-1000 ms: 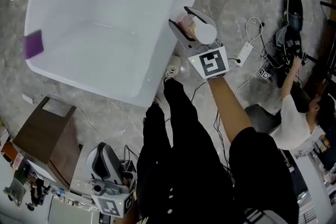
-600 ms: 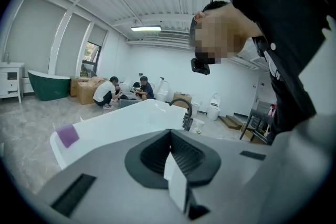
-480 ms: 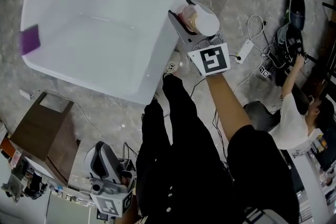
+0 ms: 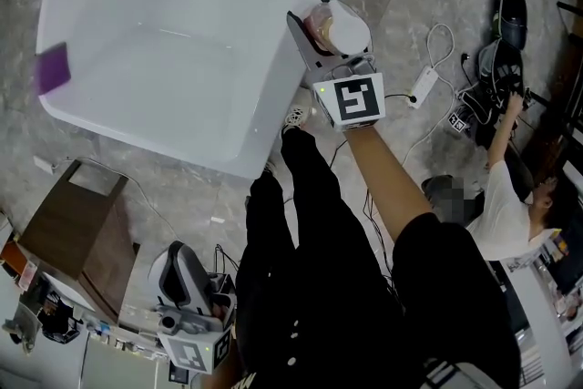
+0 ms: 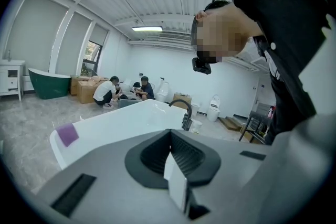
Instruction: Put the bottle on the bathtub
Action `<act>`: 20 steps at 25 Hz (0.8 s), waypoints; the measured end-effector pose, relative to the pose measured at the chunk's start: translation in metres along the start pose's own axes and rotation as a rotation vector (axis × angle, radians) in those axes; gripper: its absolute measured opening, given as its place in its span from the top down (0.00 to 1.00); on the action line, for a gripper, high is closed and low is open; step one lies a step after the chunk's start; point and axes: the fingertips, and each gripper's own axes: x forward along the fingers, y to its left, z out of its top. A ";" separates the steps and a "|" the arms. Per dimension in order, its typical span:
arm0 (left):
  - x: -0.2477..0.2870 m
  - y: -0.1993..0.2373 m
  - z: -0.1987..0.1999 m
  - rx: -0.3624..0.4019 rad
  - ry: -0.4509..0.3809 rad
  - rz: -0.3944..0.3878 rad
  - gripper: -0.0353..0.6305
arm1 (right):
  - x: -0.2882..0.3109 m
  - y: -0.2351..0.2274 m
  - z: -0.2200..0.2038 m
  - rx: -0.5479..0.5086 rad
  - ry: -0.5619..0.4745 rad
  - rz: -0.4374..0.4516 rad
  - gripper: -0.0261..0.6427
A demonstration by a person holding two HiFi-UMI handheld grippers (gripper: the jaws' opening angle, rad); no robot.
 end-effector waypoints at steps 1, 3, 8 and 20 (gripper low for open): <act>0.000 0.000 0.001 0.002 -0.002 0.000 0.93 | 0.000 -0.001 0.000 0.003 -0.003 0.000 0.64; -0.002 0.000 0.001 0.004 -0.008 0.003 0.93 | 0.001 0.000 -0.001 0.019 0.003 0.010 0.64; -0.008 -0.002 0.006 0.011 -0.015 0.002 0.93 | 0.003 0.012 -0.001 0.049 0.012 0.072 0.47; -0.016 -0.009 0.026 0.041 -0.063 -0.027 0.93 | -0.023 0.006 -0.001 0.015 0.049 0.050 0.39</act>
